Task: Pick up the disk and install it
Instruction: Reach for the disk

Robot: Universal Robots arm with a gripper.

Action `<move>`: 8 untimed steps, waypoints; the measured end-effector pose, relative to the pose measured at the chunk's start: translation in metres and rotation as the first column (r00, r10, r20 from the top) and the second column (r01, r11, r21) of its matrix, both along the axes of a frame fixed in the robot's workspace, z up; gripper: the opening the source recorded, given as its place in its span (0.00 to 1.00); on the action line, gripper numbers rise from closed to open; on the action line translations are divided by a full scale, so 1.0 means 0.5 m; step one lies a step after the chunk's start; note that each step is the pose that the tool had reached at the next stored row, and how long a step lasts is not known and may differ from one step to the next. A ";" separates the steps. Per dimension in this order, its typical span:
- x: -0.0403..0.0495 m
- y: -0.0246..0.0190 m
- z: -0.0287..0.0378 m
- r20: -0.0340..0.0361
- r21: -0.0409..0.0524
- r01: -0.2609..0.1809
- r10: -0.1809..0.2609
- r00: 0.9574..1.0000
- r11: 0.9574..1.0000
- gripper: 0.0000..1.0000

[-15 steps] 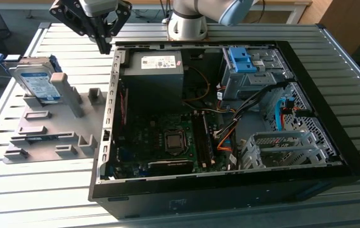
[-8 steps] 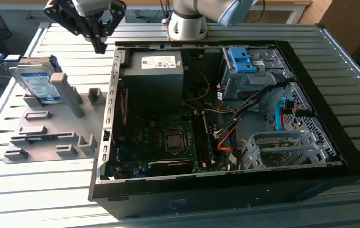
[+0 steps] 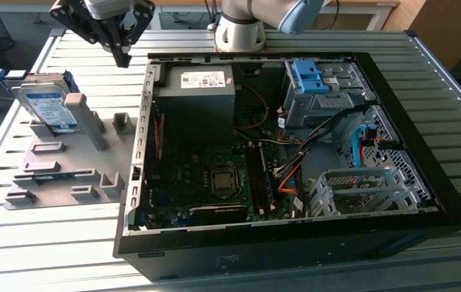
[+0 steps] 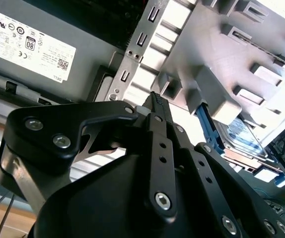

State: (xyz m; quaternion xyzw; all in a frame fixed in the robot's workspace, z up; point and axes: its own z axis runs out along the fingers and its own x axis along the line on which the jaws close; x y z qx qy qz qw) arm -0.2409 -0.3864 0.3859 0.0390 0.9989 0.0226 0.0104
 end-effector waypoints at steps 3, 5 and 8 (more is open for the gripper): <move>-0.006 0.0016 0.000 0.000 0.000 0.000 0.000 1.000 1.000 0.11; -0.011 0.0028 0.000 0.000 0.000 0.000 0.000 1.000 1.000 0.11; -0.018 0.0046 -0.001 0.000 0.001 0.000 0.000 1.000 1.000 0.11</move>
